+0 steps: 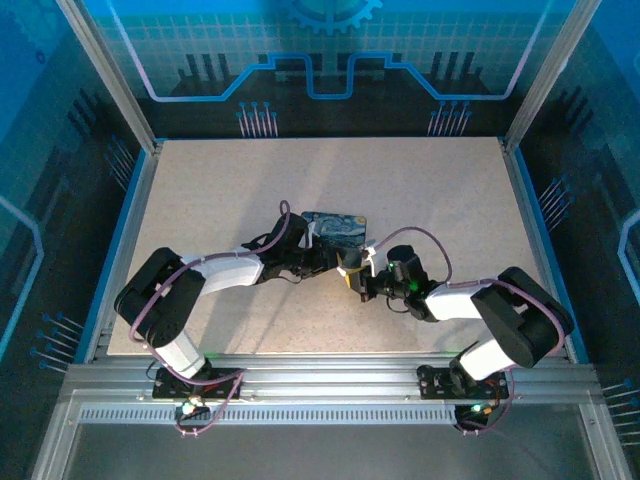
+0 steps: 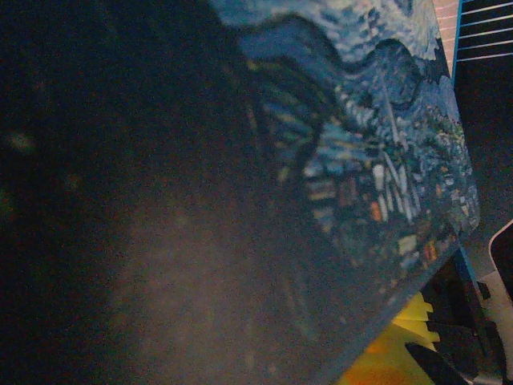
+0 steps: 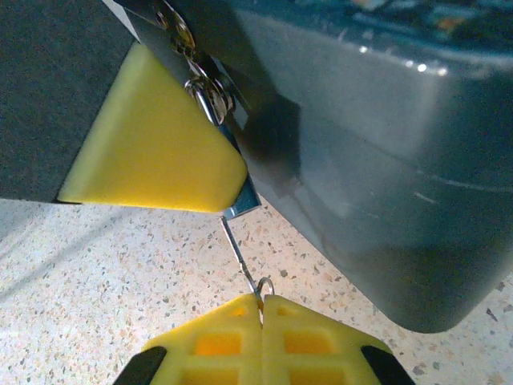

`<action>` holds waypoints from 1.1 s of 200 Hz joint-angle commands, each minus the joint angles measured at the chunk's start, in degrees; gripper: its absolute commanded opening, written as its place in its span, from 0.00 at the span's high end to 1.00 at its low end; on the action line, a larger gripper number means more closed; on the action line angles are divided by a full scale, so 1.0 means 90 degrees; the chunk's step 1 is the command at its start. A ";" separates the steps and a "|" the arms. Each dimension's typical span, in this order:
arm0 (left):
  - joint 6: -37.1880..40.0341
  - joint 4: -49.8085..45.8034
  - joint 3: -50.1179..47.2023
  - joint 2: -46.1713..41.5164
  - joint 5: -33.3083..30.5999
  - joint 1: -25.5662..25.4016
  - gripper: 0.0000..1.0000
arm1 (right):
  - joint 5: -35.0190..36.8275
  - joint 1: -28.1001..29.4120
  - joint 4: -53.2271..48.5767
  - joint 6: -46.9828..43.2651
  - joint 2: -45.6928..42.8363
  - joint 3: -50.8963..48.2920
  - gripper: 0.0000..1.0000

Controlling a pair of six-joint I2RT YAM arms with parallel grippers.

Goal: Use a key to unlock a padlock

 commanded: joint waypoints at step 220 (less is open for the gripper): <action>0.0112 -0.0052 -0.0071 -0.0335 0.0118 0.0050 0.84 | 0.0083 -0.0093 -0.0053 -0.0155 0.0008 0.0197 1.00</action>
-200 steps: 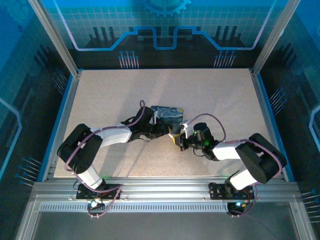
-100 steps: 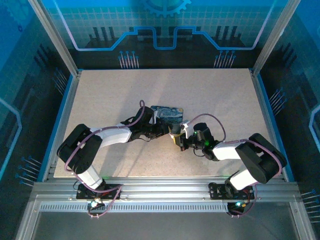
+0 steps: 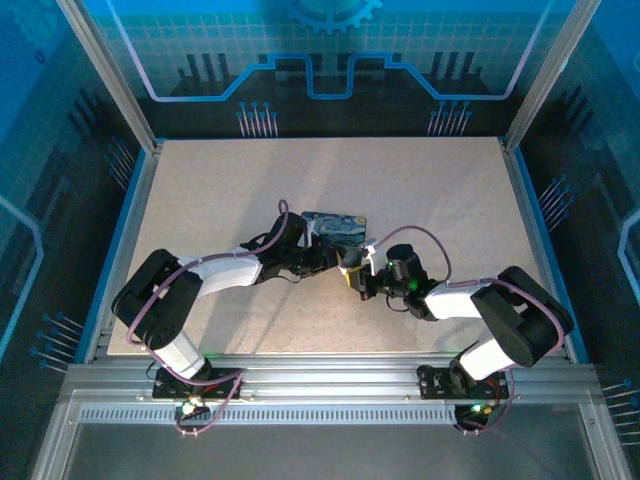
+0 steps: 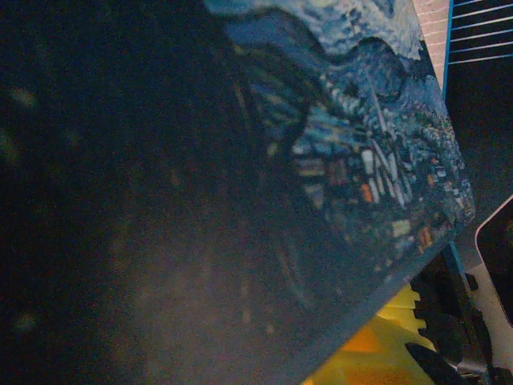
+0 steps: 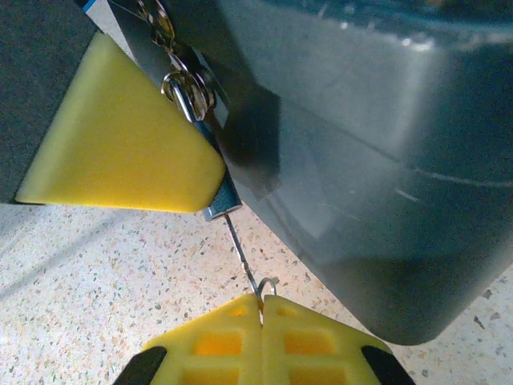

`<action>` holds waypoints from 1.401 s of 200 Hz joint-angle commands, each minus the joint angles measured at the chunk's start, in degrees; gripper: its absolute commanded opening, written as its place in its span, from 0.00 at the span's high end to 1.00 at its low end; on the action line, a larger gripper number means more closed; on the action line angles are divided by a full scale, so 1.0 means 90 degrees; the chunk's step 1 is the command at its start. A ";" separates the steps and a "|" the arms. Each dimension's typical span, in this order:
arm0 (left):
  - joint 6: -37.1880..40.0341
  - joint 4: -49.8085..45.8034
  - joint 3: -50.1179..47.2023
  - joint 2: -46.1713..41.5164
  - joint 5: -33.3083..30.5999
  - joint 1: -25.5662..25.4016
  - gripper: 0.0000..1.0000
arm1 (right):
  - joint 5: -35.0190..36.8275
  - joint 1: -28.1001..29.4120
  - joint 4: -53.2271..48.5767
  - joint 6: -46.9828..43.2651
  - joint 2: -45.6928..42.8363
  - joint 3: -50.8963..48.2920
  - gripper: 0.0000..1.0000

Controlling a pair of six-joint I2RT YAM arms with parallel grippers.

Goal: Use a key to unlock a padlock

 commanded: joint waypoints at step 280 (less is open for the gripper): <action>0.0127 -0.0026 -0.0045 -0.0232 0.0111 0.0043 0.84 | -0.0285 -0.0114 -0.0239 -0.0182 -0.0053 -0.0054 1.00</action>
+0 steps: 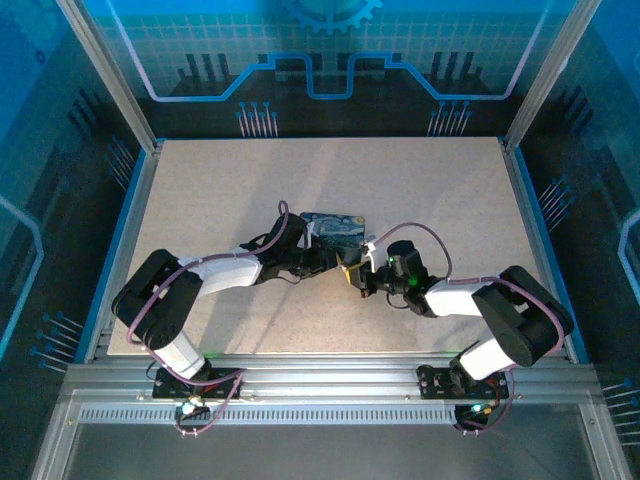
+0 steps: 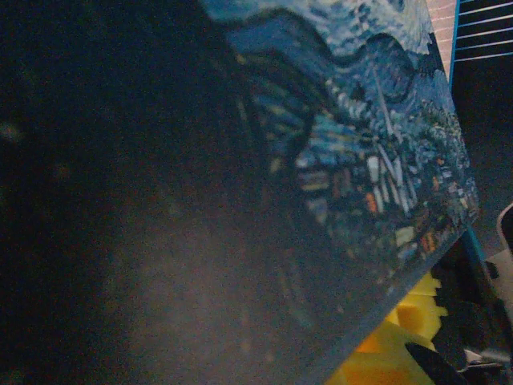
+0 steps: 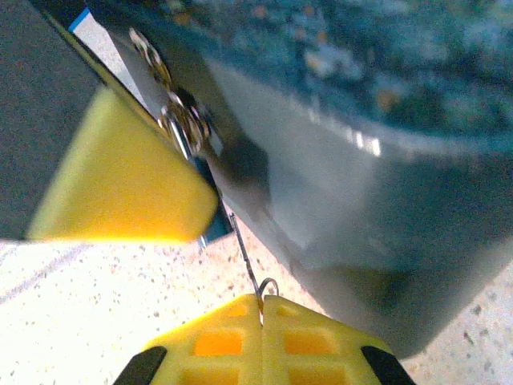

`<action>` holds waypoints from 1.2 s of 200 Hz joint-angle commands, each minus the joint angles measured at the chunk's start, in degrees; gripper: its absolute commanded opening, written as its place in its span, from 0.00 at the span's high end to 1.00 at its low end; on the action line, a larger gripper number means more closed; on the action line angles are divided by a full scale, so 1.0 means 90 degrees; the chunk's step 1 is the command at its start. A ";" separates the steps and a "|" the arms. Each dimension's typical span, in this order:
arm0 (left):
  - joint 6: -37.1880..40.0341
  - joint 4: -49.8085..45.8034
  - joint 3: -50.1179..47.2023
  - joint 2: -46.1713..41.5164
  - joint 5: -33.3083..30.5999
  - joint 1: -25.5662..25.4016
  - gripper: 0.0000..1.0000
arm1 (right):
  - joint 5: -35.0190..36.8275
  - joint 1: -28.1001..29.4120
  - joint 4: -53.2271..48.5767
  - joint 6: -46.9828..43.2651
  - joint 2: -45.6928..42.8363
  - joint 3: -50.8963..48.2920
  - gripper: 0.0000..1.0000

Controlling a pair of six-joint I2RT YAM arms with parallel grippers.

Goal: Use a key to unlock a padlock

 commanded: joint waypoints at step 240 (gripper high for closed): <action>0.0146 -0.0028 -0.0034 -0.0246 0.0116 0.0042 0.84 | -0.0079 0.0064 -0.0099 -0.0155 -0.0167 0.0059 1.00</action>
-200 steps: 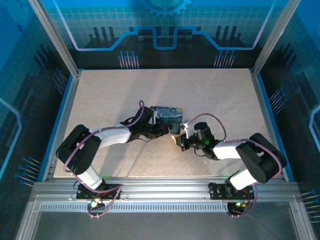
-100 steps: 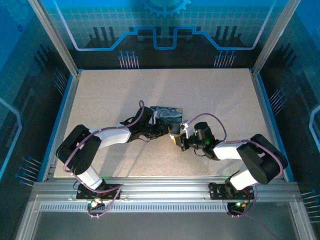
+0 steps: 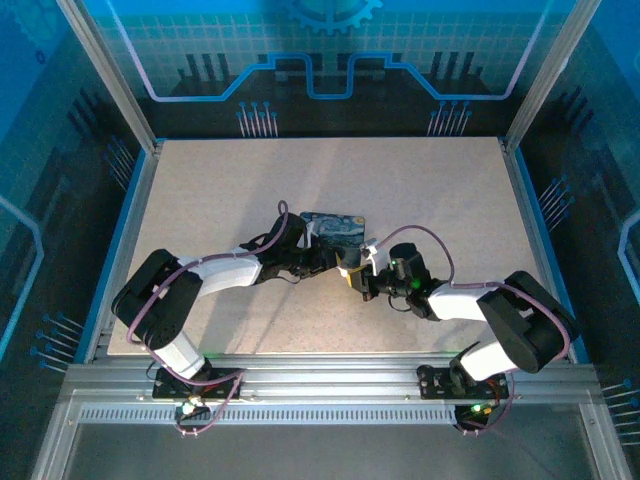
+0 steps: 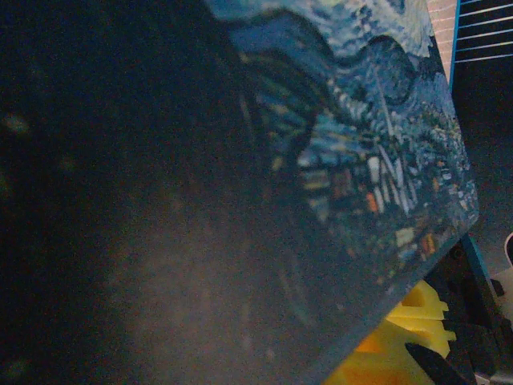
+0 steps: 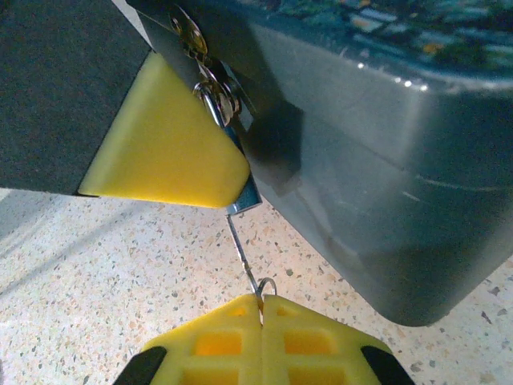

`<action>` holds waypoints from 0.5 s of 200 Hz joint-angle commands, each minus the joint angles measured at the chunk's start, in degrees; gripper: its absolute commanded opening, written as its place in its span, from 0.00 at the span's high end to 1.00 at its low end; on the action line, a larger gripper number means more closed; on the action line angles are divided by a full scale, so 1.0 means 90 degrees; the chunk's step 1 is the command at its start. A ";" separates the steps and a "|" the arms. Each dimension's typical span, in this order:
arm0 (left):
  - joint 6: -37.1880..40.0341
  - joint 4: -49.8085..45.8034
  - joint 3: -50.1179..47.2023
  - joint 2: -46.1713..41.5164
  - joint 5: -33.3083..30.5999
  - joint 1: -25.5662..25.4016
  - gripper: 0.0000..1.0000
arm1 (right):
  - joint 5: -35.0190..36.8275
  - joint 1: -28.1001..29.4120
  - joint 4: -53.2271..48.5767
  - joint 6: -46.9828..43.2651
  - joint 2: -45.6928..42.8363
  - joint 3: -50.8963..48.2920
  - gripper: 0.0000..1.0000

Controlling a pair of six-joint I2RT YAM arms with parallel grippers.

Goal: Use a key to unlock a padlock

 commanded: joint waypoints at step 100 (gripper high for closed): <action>0.0141 -0.0029 -0.0043 -0.0244 0.0109 0.0035 0.84 | 0.0144 0.0038 -0.0027 -0.0097 0.0204 0.0136 1.00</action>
